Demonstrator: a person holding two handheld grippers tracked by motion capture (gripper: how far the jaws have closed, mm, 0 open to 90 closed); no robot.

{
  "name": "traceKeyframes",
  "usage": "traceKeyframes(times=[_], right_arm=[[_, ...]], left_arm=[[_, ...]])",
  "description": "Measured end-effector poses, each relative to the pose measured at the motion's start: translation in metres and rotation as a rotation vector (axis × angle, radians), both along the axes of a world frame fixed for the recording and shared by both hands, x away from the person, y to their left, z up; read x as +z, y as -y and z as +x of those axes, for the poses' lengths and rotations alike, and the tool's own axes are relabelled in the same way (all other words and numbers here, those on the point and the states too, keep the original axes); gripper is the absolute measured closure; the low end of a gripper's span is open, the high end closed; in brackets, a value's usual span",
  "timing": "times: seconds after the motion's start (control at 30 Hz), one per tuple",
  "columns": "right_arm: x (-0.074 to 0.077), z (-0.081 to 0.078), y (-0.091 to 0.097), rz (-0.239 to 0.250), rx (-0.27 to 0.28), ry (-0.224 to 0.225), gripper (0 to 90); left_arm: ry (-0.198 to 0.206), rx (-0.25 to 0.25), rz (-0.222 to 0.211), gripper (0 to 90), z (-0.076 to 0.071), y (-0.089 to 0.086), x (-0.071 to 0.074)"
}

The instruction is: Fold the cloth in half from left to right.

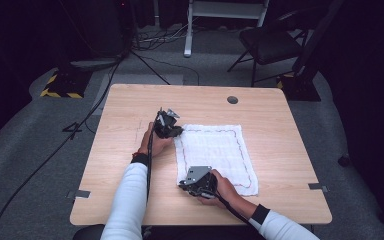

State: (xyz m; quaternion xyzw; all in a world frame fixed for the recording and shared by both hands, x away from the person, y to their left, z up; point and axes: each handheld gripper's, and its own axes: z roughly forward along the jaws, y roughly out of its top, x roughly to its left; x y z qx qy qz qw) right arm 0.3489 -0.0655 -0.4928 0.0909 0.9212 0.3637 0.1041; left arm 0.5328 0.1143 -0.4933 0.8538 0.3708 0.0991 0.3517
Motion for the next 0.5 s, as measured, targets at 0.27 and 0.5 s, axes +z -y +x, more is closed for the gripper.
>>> traceKeyframes(times=[0.27, 0.5], right_arm=[[0.006, -0.004, -0.009, 0.021, 0.038, -0.004, 84.9], [0.014, -0.007, -0.019, 0.039, 0.064, 0.024, 84.9]], left_arm=[[-0.014, 0.015, 0.002, 84.1, -0.008, -0.025, 0.006], [0.000, 0.056, -0.017, 84.2, -0.022, -0.056, 0.010]])
